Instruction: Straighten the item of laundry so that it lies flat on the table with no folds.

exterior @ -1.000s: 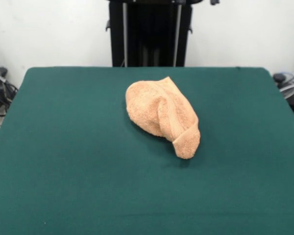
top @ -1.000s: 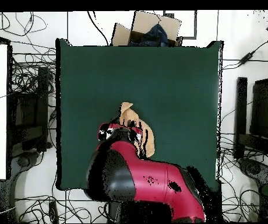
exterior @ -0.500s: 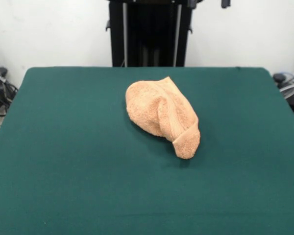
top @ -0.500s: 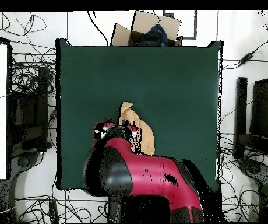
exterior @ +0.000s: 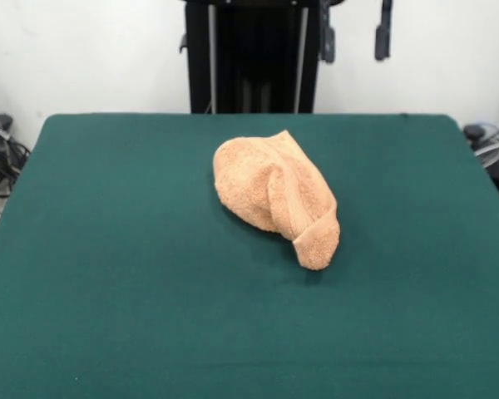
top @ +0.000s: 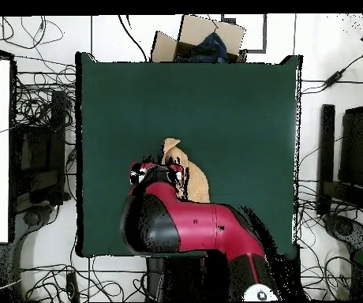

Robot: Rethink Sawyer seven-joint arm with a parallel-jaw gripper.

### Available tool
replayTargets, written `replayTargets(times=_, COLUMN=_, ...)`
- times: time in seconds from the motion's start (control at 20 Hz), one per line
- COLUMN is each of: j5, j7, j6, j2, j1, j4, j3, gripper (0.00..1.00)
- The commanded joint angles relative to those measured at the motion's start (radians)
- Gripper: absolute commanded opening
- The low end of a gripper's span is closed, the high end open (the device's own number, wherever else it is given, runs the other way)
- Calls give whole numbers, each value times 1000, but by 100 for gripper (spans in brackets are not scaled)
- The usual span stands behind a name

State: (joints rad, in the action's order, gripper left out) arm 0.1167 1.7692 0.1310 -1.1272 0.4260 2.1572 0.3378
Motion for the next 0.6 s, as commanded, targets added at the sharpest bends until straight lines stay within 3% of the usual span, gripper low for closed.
replayTargets(times=0.05, j5=98, j7=109, j6=-153, j2=212, j1=-23, j4=20, j3=-6, gripper=100)
replayTargets(times=0.35, j5=121, j7=106, j6=-237, j2=327, j1=-15, j4=-22, j3=-4, gripper=100)
replayTargets(times=0.6, j5=127, j7=108, j6=-269, j2=367, j1=-32, j4=-44, j3=-21, gripper=100)
